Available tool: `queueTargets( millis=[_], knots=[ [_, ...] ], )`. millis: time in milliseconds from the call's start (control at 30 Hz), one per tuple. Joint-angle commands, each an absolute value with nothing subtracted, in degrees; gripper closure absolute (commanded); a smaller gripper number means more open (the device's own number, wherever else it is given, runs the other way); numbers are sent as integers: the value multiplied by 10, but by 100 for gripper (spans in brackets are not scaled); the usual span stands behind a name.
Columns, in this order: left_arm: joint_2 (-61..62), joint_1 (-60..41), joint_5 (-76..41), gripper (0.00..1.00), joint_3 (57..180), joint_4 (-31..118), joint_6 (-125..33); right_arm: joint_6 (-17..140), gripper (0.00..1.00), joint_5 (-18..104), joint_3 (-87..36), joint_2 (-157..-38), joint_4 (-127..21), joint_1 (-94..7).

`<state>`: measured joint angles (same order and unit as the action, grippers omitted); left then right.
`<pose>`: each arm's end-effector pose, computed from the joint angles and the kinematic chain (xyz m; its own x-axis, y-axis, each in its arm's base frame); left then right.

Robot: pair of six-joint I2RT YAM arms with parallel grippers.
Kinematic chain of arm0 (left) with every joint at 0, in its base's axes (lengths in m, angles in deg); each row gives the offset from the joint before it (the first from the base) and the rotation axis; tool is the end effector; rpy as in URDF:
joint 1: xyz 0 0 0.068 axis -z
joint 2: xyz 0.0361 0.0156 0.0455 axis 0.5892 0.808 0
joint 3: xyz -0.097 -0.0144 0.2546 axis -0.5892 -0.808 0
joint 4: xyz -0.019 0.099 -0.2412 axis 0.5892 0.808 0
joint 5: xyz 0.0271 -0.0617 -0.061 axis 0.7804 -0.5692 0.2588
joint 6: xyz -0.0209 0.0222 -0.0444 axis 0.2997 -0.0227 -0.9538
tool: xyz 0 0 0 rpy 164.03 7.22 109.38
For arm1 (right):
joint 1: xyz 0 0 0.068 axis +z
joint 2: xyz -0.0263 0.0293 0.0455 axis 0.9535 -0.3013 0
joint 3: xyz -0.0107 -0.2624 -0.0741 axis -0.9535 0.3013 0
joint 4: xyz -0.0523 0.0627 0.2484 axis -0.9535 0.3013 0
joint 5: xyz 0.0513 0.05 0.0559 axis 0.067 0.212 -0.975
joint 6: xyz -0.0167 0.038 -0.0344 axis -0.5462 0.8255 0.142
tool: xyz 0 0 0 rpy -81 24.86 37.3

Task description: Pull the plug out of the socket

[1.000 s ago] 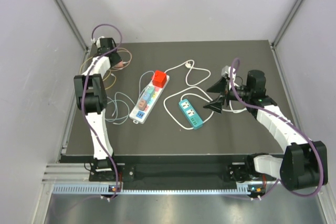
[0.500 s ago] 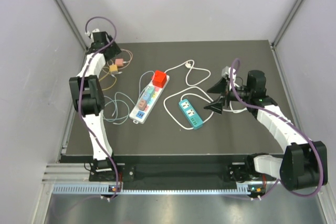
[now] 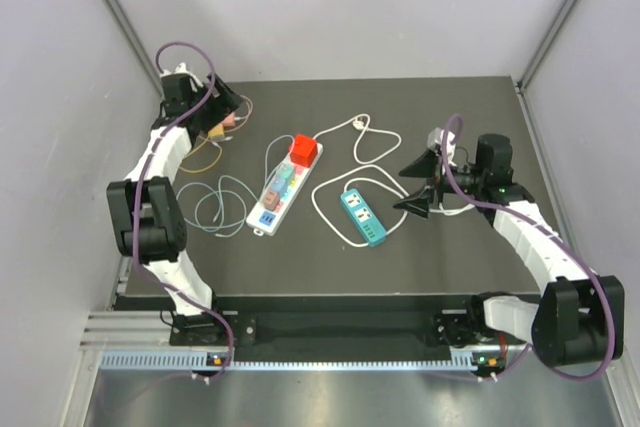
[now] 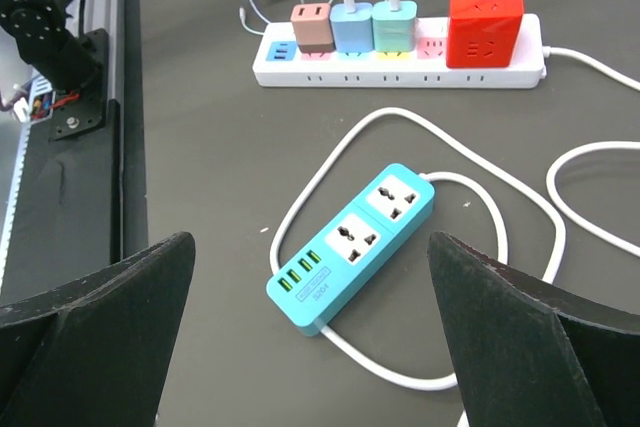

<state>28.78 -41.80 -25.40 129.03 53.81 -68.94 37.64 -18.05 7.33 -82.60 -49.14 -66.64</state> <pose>0.4256 0.0324 0.2890 -0.4777 -0.5903 -0.6506 -0.1437 0.7831 -0.6050 0.2347 0.0572 0.2707 -0.1915 -0.1296 -0.9729 -0.9543 0.2565 0.1536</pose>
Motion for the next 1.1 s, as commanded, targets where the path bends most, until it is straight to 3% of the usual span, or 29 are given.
queueTargets(
  millis=[0,333,700,1067],
  knots=[
    [210,-420,-333,11,1220,488,-714,340,0,-181,44,-812,-485,-673],
    [-2,-419,-373,9,1004,522,-633,346,0,-93,21,-840,-455,-645],
    [-170,-387,-379,9,911,603,-556,280,0,-61,-5,-877,-387,-616],
    [-173,-204,-198,28,922,715,-531,263,0,-69,-9,-885,-373,-616]
  ],
)
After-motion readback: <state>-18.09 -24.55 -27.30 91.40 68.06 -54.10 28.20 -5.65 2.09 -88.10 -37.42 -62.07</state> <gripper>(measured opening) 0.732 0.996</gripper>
